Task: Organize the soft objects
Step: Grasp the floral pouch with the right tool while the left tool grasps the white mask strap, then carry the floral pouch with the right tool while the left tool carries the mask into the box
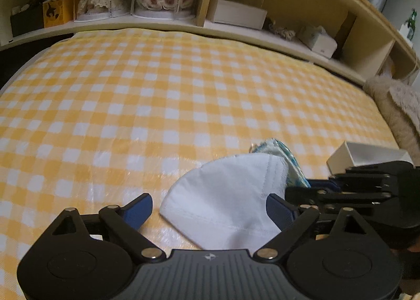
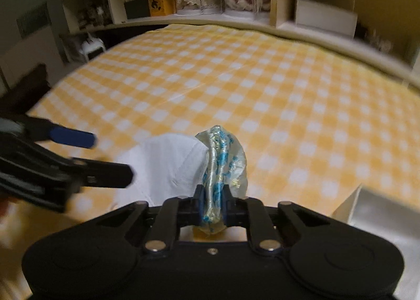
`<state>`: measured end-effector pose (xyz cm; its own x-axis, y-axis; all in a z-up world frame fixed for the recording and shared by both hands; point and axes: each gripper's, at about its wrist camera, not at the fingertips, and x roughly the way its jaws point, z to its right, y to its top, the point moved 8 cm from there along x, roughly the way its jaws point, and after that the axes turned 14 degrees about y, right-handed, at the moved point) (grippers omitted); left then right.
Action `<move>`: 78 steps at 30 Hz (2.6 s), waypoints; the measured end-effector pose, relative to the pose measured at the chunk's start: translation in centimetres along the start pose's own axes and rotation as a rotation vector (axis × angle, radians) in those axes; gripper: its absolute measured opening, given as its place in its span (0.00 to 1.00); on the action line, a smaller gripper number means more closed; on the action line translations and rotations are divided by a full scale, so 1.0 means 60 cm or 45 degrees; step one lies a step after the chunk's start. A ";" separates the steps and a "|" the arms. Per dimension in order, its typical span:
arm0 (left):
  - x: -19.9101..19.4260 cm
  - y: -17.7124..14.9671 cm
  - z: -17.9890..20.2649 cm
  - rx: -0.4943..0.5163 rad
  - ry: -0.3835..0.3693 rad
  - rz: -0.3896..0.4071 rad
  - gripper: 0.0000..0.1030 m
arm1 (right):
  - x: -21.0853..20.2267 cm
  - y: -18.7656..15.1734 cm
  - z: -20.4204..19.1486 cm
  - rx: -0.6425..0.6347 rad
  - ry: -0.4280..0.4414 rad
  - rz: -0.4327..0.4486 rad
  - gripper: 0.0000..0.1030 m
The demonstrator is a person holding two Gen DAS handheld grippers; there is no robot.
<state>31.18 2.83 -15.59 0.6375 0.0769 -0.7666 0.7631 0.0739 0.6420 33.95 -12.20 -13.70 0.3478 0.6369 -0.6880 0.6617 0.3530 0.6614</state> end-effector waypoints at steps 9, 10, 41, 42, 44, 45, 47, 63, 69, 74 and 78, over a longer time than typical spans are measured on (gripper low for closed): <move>-0.007 -0.057 0.036 0.235 -0.020 -0.081 0.90 | -0.045 -0.056 -0.031 0.239 0.117 -0.019 0.12; -0.004 -0.068 0.042 0.274 -0.026 -0.106 0.90 | -0.048 -0.059 -0.031 0.259 0.117 -0.019 0.12; -0.046 -0.073 0.067 0.260 -0.066 0.013 0.04 | -0.141 -0.087 -0.012 0.359 -0.012 0.076 0.12; -0.051 -0.070 0.065 0.248 -0.058 0.023 0.04 | -0.146 -0.086 -0.012 0.359 -0.016 0.090 0.12; -0.061 -0.063 0.056 0.211 -0.041 0.042 0.04 | -0.162 -0.081 -0.012 0.357 -0.023 0.120 0.12; -0.068 -0.062 0.052 0.197 -0.035 0.049 0.04 | -0.169 -0.079 -0.012 0.357 -0.026 0.137 0.12; -0.078 -0.055 0.046 0.172 -0.023 0.066 0.04 | -0.187 -0.074 -0.013 0.361 -0.032 0.174 0.12; -0.181 -0.014 0.100 0.162 -0.118 0.223 0.04 | -0.353 -0.073 -0.017 0.363 -0.149 0.459 0.12; -0.199 -0.004 0.138 0.181 -0.130 0.248 0.04 | -0.397 -0.087 0.002 0.392 -0.194 0.527 0.12; -0.209 0.005 0.177 0.189 -0.153 0.267 0.04 | -0.425 -0.097 0.024 0.419 -0.224 0.571 0.12; -0.211 0.016 0.215 0.204 -0.183 0.281 0.04 | -0.445 -0.105 0.048 0.454 -0.265 0.597 0.12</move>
<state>25.21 -10.89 -5.39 0.7897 -0.0687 -0.6096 0.6040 -0.0875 0.7922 22.42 -33.39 -0.37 0.7535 0.5091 -0.4160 0.5755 -0.2050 0.7917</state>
